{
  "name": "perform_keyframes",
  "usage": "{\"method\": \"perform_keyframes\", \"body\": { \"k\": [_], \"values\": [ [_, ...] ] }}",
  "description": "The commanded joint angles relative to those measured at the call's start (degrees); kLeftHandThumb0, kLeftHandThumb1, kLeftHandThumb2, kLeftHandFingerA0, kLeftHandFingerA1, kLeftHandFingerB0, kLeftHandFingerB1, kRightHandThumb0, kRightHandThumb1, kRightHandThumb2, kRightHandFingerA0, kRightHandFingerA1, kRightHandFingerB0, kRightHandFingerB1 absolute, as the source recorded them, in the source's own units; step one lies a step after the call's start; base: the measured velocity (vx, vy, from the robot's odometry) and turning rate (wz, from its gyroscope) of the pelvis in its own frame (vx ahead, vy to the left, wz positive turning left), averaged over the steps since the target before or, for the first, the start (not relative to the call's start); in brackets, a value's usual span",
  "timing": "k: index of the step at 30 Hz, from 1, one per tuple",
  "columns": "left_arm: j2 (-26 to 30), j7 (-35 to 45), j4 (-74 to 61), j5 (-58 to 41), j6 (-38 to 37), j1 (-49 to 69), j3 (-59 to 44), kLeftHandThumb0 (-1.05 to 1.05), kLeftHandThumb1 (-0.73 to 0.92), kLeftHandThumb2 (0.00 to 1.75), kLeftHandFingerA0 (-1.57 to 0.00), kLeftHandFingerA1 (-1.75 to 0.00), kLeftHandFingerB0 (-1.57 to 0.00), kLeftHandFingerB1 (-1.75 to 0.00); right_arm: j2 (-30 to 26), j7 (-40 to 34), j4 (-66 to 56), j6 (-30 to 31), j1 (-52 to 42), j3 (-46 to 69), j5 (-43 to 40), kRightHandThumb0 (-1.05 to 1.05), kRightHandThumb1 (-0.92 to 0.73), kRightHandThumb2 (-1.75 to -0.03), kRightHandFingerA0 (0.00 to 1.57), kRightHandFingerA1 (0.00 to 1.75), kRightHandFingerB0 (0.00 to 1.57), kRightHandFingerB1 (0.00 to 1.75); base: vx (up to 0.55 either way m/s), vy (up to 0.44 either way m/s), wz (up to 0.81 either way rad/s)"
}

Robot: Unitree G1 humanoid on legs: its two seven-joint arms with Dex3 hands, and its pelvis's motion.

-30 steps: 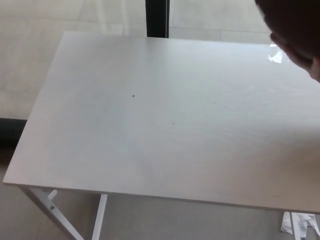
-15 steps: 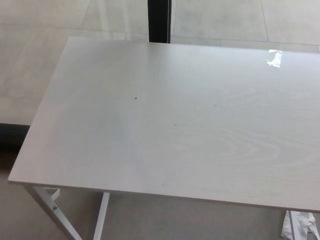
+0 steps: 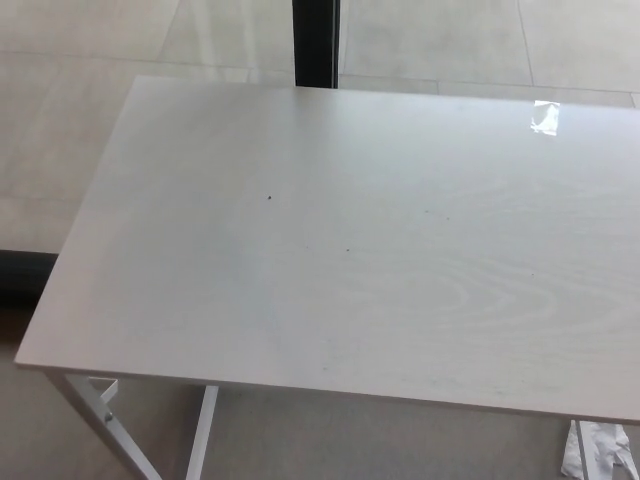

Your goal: The robot uses both its hands to grab the left and right ends of a football kept in the middle of the desk infront of it, lifts it up and places it in the palm of a person

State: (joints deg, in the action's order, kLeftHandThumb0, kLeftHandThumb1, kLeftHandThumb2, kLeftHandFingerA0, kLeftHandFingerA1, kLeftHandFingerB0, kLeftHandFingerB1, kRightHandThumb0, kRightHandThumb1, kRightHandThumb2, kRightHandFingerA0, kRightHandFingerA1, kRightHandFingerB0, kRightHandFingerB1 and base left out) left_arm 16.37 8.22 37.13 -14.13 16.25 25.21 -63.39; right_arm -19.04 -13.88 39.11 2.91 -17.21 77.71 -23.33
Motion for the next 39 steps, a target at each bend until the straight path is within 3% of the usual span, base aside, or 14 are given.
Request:
{"method": "perform_keyframes", "body": {
  "k": [1,3,8,10,11,14,15,17,19,21,24,31,34,39],
  "values": [
    [9.21,12.95,19.02,5.63,-13.44,2.81,11.51,-0.4,0.48,1.06,-0.27,-0.68,-0.1,-0.57,-7.54,12.6,27.41,-9.75,-1.19,-3.89,-1.79,-0.32,-0.49,-1.01,0.0,0.46,0.0,0.46,0.0,0.0,0.0],
    [9.31,12.41,19.25,5.1,-13.78,3.01,12.19,-0.75,0.74,0.62,-0.43,-0.94,-0.23,-0.62,-7.41,13.64,28.02,-11.27,-1.94,-6.05,-0.23,-0.33,-0.46,-0.99,0.0,0.45,0.0,0.46,0.0,0.0,0.0],
    [9.86,11.85,19.71,5.44,-14.11,4.54,16.43,-0.7,0.73,0.61,-0.45,-0.88,-0.22,-0.56,-8.24,15.07,29.82,-16.99,-4.78,-17.46,7.95,-0.35,-0.45,-1.0,0.0,0.45,0.0,0.47,0.0,0.0,0.0],
    [10.83,16.1,22.71,2.83,-16.03,5.32,15.49,-0.4,0.47,1.06,-0.29,-0.69,-0.04,-0.55,-8.89,15.05,29.81,-17.81,-6.37,-21.77,10.61,-0.76,-0.62,-0.89,0.14,0.39,0.03,0.27,0.0,0.0,0.0],
    [10.9,18.18,23.05,0.63,-16.03,5.95,14.31,-0.82,0.56,0.96,-0.43,-0.84,-0.03,-0.57,-9.18,15.04,30.25,-18.12,-6.7,-23.21,10.8,-0.72,-0.74,-0.62,0.18,0.28,0.05,0.25,0.0,0.0,0.0],
    [11.5,16.16,24.28,0.75,-17.18,5.56,15.26,-0.77,0.75,0.61,-0.37,-0.92,-0.1,-0.56,-9.26,16.54,30.93,-18.73,-6.27,-24.58,9.04,-0.76,-0.71,-0.64,0.18,0.29,0.07,0.21,0.0,0.0,0.0],
    [11.74,15.91,24.9,0.22,-17.32,5.1,15.41,-0.4,0.44,1.03,-0.26,-0.68,-0.05,-0.55,-9.34,16.95,31.36,-18.87,-5.98,-24.9,7.88,-0.76,-0.69,-0.64,0.17,0.28,0.09,0.23,0.0,0.0,0.0],
    [12.22,14.33,26.15,-0.36,-16.47,4.06,15.52,-0.7,0.69,0.6,-0.35,-0.87,-0.16,-0.54,-9.51,17.52,32.13,-19.38,-5.83,-25.86,7.16,-0.77,-0.71,-0.62,0.17,0.28,0.1,0.25,0.0,0.0,0.0],
    [12.59,12.74,27.02,0.78,-19.05,3.96,16.96,-0.68,0.71,0.61,-0.5,-0.89,-0.33,-0.57,-9.1,17.38,32.44,-20.3,-5.86,-26.17,5.92,-0.37,-0.36,-0.96,0.01,0.45,0.01,0.45,0.0,0.0,0.0],
    [12.81,11.26,28.36,0.54,-21.47,3.25,17.23,-0.73,0.56,0.97,-0.71,-0.89,-0.41,-0.66,-8.88,16.57,33.19,-20.38,-5.36,-26.04,4.76,-0.67,-0.54,-0.82,0.75,0.75,0.17,0.39,0.0,0.0,0.0],
    [12.8,9.97,28.93,-0.13,-23.72,3.04,17.21,-0.71,0.55,0.96,-0.71,-0.88,-0.43,-0.66,-8.45,16.27,33.84,-21.69,-4.96,-25.85,3.68,-0.65,-0.5,-0.8,0.9,1.02,0.21,0.39,0.0,0.0,0.0],
    [14.19,8.59,31.42,0.07,-25.85,2.16,19.42,-0.56,0.5,0.55,-0.8,-0.97,-0.57,-0.61,-7.63,17.38,33.98,-23.83,-4.46,-24.41,0.9,-0.48,-0.5,-0.56,0.41,0.33,0.28,0.31,0.0,0.0,0.0],
    [14.3,9.87,30.77,-0.84,-25.6,2.99,19.71,-0.47,0.41,0.53,-0.82,-1.08,-0.27,-0.61,-7.17,18.09,33.99,-24.68,-3.27,-22.75,-1.36,-0.41,-0.49,-0.57,1.03,0.57,0.32,0.32,0.0,0.0,0.0],
    [15.39,5.95,32.0,-3.61,-24.61,0.15,17.93,-0.44,0.33,0.6,-1.17,-1.4,-0.41,-0.66,-9.82,15.03,33.7,-21.37,0.53,-19.42,-4.74,-0.4,-0.48,-0.57,0.78,1.55,0.32,0.33,0.0,0.0,0.0]
  ]
}}
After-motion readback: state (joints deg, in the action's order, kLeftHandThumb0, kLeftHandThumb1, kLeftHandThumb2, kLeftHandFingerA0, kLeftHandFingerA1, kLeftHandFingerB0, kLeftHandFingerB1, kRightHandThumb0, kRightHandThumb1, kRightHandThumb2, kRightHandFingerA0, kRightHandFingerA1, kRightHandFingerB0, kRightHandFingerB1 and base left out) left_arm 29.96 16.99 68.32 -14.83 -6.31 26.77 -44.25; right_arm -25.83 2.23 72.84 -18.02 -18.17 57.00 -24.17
